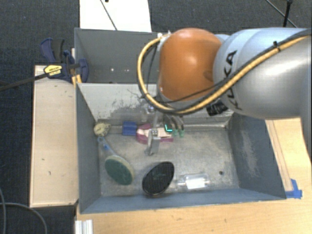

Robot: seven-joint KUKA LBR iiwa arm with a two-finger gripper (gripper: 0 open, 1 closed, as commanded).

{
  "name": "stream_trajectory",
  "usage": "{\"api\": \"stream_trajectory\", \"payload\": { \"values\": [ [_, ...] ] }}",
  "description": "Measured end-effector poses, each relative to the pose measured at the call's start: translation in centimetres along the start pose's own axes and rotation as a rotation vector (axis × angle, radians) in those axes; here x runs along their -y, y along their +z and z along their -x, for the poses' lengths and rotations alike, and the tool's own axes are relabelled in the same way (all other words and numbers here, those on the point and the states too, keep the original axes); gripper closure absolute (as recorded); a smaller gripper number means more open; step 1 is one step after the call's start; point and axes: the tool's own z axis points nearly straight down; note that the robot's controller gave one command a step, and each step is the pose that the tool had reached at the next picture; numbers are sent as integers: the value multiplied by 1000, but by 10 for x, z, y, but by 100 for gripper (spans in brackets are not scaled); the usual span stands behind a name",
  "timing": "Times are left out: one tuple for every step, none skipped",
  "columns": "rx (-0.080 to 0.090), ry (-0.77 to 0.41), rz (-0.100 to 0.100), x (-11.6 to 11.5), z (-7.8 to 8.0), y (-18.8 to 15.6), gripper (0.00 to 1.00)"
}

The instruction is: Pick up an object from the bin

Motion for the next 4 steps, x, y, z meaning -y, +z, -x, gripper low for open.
{"api": "stream_trajectory", "payload": {
  "values": [
    [0,145,-1,-29,-20,140,0],
    [3,13,2,-60,-50,158,0],
    [4,-60,-1,-36,-60,146,0],
    [3,-53,-1,-36,-60,146,100]
  ]
}}
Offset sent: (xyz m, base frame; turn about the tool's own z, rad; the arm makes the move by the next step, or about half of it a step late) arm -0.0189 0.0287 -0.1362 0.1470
